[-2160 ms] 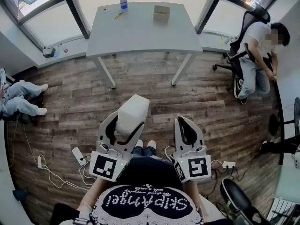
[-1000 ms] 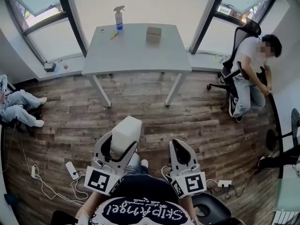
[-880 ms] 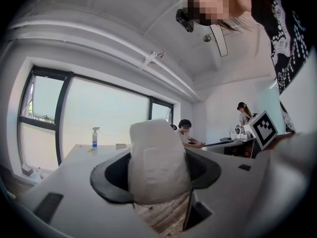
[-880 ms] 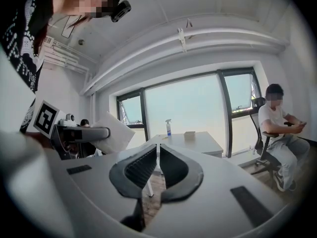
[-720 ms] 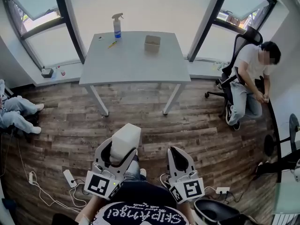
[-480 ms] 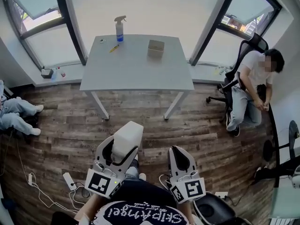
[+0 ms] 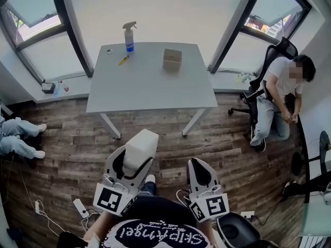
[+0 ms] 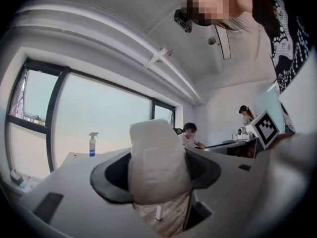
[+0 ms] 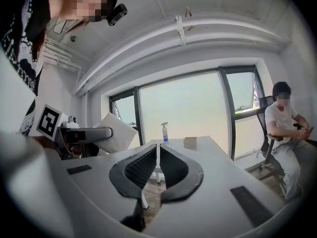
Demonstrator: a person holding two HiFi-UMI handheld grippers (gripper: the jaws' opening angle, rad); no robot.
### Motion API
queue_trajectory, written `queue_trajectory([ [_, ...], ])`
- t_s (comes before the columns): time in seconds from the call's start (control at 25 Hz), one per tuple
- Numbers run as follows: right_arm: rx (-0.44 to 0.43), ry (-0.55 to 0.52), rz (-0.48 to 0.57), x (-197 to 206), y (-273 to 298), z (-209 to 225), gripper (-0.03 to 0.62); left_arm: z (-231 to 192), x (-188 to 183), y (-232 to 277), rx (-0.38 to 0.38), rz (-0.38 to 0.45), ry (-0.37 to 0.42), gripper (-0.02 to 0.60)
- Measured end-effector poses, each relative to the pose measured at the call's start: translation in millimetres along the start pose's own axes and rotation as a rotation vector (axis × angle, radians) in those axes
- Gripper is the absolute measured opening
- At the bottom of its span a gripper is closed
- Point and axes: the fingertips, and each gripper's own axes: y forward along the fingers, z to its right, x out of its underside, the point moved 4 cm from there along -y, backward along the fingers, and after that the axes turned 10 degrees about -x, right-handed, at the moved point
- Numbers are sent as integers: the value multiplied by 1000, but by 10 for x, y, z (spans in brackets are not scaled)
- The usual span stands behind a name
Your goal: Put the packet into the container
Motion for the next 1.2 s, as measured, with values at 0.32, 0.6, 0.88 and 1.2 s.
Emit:
queue_trajectory([
  [0.32,4,-1,12,-40,286,25,28,-273,-3,137,-10,13,2,287],
  [0.6,-10,0,2,-43,389,29,28,-365,29,178,-23,5,-9,287],
  [0.88,-25,-15,-33,1,548,145,28,-408,117,316,-41,-40,-33,287],
  [1.2,-79,8,-51,-45,876,544,28,-450,77,753,-83,-36,-20,287],
])
